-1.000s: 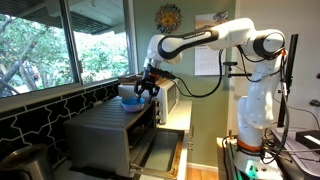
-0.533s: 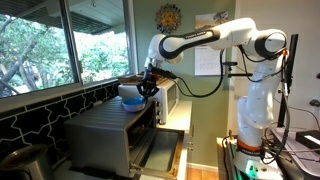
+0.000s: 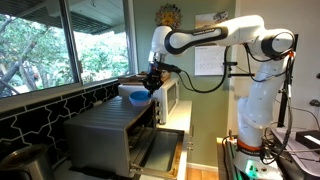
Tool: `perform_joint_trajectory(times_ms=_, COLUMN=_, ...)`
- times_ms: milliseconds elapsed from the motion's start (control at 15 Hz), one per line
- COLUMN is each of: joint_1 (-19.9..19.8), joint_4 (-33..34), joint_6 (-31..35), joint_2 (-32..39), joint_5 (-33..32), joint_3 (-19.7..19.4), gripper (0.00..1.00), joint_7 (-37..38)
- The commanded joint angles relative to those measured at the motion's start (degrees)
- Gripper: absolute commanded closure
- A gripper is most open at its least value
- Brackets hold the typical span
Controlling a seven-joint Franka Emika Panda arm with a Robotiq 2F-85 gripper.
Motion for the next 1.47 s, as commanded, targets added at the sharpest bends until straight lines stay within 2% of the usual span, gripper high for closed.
perform_joint_trajectory(times_ms=0, joint_1=-1.1, joint_4=3.9, joint_6=-8.9, joint_2=-1.1, joint_5=-10.4, joint_3=3.5, gripper=0.99, joint_7=3.2)
perform_joint_trajectory(times_ms=400, joint_1=0.2, joint_4=6.2, joint_6=-14.2, joint_2=0.9, joint_5=-27.0, joint_3=10.2, gripper=0.99, joint_7=4.2)
perform_joint_trajectory(times_ms=800, joint_1=1.7, joint_4=3.6, joint_6=-10.0, joint_2=1.4, joint_5=-45.1, joint_3=13.6, gripper=0.99, joint_7=3.9)
perform_joint_trajectory(times_ms=933, joint_1=2.7, joint_4=1.2, joint_6=-6.6, joint_2=0.5, joint_5=-50.1, joint_3=13.2, gripper=0.99, joint_7=3.6)
perform_joint_trajectory(times_ms=1067, joint_1=3.7, joint_4=-1.7, joint_6=-2.0, joint_2=-0.4, joint_5=-52.0, joint_3=11.7, gripper=0.99, joint_7=3.1)
perform_joint_trajectory(times_ms=1400, joint_1=3.7, joint_4=-12.0, joint_6=13.2, joint_2=-3.8, joint_5=-60.7, joint_3=8.9, gripper=0.99, joint_7=4.4)
